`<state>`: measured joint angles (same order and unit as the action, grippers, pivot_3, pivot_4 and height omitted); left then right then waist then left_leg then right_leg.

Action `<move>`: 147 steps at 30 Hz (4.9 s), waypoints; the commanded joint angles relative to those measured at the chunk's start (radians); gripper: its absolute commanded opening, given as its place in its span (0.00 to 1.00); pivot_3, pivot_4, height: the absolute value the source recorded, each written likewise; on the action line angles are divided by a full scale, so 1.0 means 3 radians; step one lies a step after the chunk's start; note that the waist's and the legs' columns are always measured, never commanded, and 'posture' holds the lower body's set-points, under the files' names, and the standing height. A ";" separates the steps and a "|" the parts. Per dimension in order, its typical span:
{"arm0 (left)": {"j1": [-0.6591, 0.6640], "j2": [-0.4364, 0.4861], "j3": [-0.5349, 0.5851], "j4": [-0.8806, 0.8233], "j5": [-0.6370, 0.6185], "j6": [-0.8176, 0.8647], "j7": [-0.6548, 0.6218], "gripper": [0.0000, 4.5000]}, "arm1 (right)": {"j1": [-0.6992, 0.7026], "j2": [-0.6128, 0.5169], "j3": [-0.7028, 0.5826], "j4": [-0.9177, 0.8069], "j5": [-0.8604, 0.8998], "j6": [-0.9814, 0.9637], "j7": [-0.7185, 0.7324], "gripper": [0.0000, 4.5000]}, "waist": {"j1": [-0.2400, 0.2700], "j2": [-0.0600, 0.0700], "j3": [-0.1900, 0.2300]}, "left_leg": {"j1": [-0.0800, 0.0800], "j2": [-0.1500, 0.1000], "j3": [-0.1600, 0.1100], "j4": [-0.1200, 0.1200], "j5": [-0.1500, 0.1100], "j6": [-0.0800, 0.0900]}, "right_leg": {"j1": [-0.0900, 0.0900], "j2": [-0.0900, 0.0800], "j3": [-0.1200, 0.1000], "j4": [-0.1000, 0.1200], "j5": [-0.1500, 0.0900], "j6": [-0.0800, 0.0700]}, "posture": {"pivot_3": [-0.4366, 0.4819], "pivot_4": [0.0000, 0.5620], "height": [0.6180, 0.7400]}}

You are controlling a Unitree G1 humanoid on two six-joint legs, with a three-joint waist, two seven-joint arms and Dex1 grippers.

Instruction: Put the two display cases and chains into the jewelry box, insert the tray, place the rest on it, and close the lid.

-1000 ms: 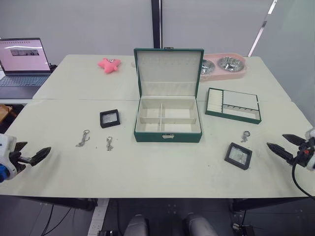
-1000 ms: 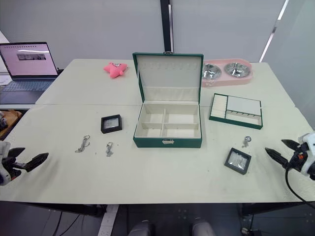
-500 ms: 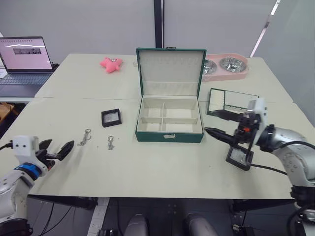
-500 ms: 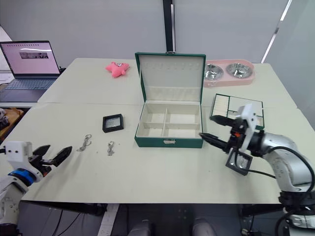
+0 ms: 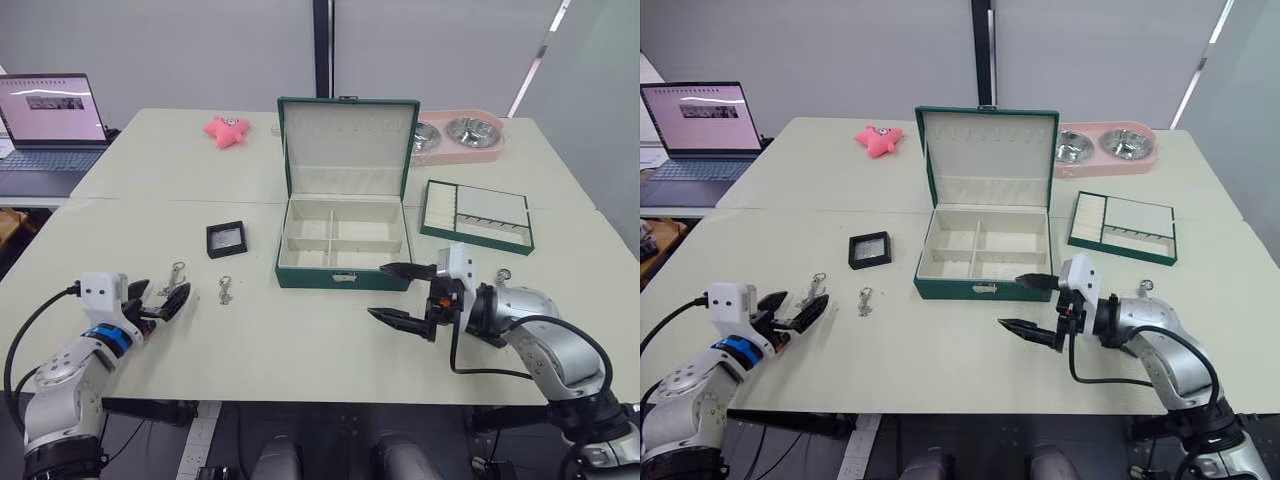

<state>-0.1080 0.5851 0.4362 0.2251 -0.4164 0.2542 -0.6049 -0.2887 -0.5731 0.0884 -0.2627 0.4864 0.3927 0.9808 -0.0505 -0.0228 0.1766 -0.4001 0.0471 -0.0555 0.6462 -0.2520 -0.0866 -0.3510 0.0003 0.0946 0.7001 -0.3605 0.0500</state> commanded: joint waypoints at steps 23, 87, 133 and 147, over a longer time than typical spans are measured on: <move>-0.0310 0.0045 -0.0169 0.0407 0.0256 0.0001 0.0083 1.00 | 0.0582 -0.0568 -0.0711 0.0011 0.0037 -0.0332 0.0190 0.99 | 0.0008 0.0000 0.0000 | 0.0004 0.0000 0.0002 0.0000 0.0000 0.0000 | 0.0005 0.0002 0.0002 -0.0003 0.0000 0.0000 | 0.48 0.27 1.00; -0.0945 -0.0077 -0.0406 -0.1250 -0.0402 0.0959 0.0296 0.00 | 0.0131 -0.0333 -0.0596 -0.0099 0.0341 -0.0266 0.0217 1.00 | 0.0040 -0.0002 -0.0005 | 0.0002 -0.0002 -0.0003 0.0002 0.0000 0.0000 | 0.0009 0.0001 -0.0002 -0.0007 0.0000 0.0000 | 0.48 0.27 1.00; -0.2053 -0.1325 -0.1365 -0.0202 0.0585 0.0719 0.1180 0.00 | 0.0181 -0.0275 -0.0881 -0.0245 0.0452 0.0055 -0.0436 1.00 | 0.0064 -0.0005 -0.0003 | -0.0002 -0.0006 0.0001 0.0003 0.0001 -0.0001 | 0.0008 0.0002 0.0003 -0.0009 0.0000 0.0001 | 0.48 0.27 1.00; -0.2010 -0.1376 -0.1377 -0.0315 0.0575 0.0758 0.1140 0.71 | 0.0158 -0.0278 -0.0868 -0.0200 0.0440 0.0047 -0.0415 1.00 | 0.0064 -0.0006 -0.0003 | -0.0002 -0.0005 0.0001 0.0003 0.0001 -0.0001 | 0.0008 0.0002 0.0003 -0.0009 0.0000 0.0001 | 0.48 0.27 1.00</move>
<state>-0.7045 0.1733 0.0187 0.1827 -0.2419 0.4910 -0.2553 -0.2262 -0.6485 -0.1475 -0.3063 0.6048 0.4085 0.8500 -0.0311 -0.0244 0.1757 -0.4007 0.0455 -0.0552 0.6471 -0.2518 -0.0869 -0.3487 0.0009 0.0954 0.6973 -0.3604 0.0502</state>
